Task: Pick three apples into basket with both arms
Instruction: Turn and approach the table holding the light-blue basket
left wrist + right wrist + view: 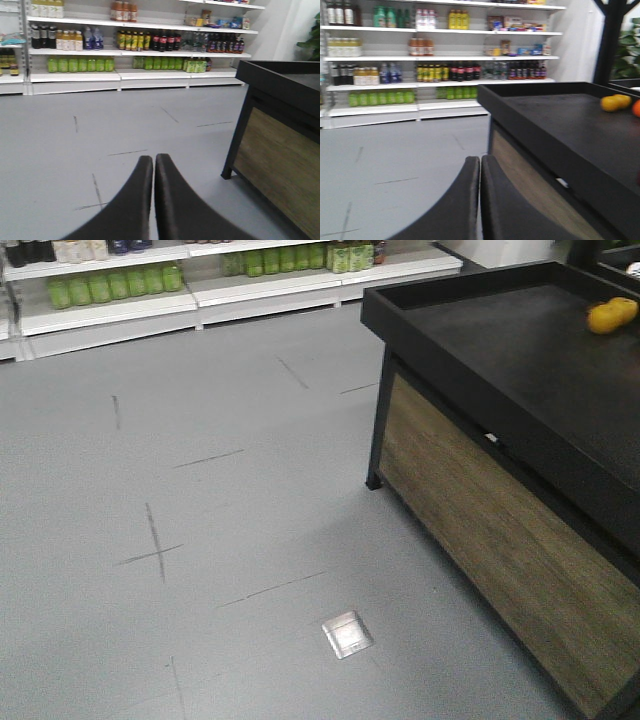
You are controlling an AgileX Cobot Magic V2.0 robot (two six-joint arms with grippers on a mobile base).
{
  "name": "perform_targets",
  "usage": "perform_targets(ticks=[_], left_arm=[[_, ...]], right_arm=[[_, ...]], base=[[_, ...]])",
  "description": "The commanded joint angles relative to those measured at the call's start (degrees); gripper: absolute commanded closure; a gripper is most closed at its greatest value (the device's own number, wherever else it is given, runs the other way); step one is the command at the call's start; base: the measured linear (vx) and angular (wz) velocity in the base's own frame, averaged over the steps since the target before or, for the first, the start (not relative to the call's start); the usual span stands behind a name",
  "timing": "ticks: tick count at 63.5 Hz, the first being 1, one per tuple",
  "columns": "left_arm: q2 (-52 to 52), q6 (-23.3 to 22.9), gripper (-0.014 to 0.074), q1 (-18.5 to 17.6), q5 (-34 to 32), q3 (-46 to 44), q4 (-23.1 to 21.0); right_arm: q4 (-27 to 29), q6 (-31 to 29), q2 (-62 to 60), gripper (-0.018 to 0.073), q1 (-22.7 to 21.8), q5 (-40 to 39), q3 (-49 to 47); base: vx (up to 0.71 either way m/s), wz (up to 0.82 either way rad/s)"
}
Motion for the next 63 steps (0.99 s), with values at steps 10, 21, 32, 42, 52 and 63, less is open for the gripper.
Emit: perform_targets(ticks=[10, 21, 32, 42, 52, 63], left_arm=[[-0.8, -0.5, 0.0603, 0.0, -4.1, 0.1, 0.0], [-0.8, -0.5, 0.0603, 0.0, -4.1, 0.1, 0.0], [-0.8, -0.5, 0.0603, 0.0, -4.1, 0.1, 0.0], [-0.8, -0.5, 0.0603, 0.0, -4.1, 0.1, 0.0], [-0.8, -0.5, 0.0603, 0.0, -4.1, 0.1, 0.0], [-0.8, -0.5, 0.0603, 0.0, -4.1, 0.1, 0.0]], right_arm=[[-0.2, -0.6, -0.8, 0.0568, -0.4, -4.4, 0.8], [-0.2, -0.6, -0.8, 0.0568, -0.4, -4.4, 0.8], [-0.2, -0.6, -0.8, 0.0568, -0.4, -4.5, 0.8], [-0.2, -0.6, -0.8, 0.0568, -0.4, -4.5, 0.8], [-0.2, -0.6, -0.8, 0.0568, -0.4, -4.5, 0.8], [-0.2, -0.6, -0.8, 0.0568, -0.4, -4.5, 0.8]], base=[[0.08, -0.56], [0.07, -0.56], [0.07, -0.52], [0.07, -0.47], [0.08, -0.45], [0.08, -0.43]])
